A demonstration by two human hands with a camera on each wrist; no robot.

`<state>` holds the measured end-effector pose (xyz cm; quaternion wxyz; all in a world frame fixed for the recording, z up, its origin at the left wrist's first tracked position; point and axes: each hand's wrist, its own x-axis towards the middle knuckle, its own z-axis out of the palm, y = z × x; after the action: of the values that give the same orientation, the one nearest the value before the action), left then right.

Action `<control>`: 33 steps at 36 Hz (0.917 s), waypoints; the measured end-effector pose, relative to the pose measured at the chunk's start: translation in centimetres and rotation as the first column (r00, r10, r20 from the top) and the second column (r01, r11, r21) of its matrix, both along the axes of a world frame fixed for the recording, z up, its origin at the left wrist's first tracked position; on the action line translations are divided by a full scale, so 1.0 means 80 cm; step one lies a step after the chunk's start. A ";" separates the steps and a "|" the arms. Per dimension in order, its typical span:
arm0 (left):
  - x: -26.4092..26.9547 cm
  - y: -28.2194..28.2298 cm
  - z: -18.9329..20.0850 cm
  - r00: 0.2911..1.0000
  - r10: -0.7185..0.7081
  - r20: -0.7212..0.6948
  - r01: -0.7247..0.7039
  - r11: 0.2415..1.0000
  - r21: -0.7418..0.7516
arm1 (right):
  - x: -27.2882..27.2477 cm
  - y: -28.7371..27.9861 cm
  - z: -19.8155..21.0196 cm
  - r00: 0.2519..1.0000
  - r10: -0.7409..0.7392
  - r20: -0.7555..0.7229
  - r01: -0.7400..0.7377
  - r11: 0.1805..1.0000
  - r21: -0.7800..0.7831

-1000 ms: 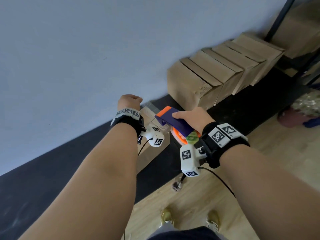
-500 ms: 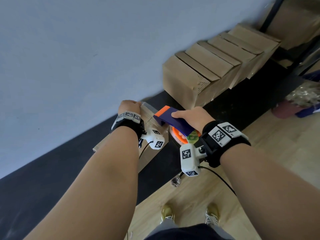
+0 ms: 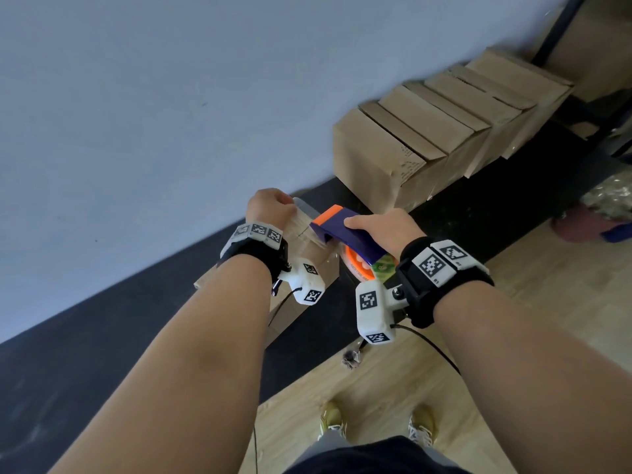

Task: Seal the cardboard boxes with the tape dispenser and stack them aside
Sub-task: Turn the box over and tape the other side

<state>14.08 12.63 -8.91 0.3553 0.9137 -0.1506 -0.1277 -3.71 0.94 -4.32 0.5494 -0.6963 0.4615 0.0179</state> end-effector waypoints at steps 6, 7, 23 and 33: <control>-0.010 -0.002 0.002 0.967 -0.130 0.217 0.090 0.979 0.186 | -0.003 0.007 0.007 1.000 -0.009 0.002 0.009 1.000 0.005; -0.013 -0.002 0.002 0.956 -0.149 0.253 0.096 0.973 0.212 | -0.003 0.007 0.007 1.000 -0.009 0.006 0.009 1.000 0.006; -0.067 0.016 -0.022 0.894 -0.346 0.285 0.238 0.905 0.353 | -0.025 0.000 0.000 0.998 0.030 0.049 -0.032 0.998 0.053; -0.067 0.016 -0.025 0.907 -0.366 0.208 0.256 0.871 0.419 | -0.073 -0.017 0.000 0.996 0.085 -0.022 -0.083 0.992 0.094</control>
<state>8.73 13.90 -10.88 0.1197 0.9371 -0.3181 -0.0799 -9.53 -0.40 -4.31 0.5740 -0.6885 0.4375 0.0716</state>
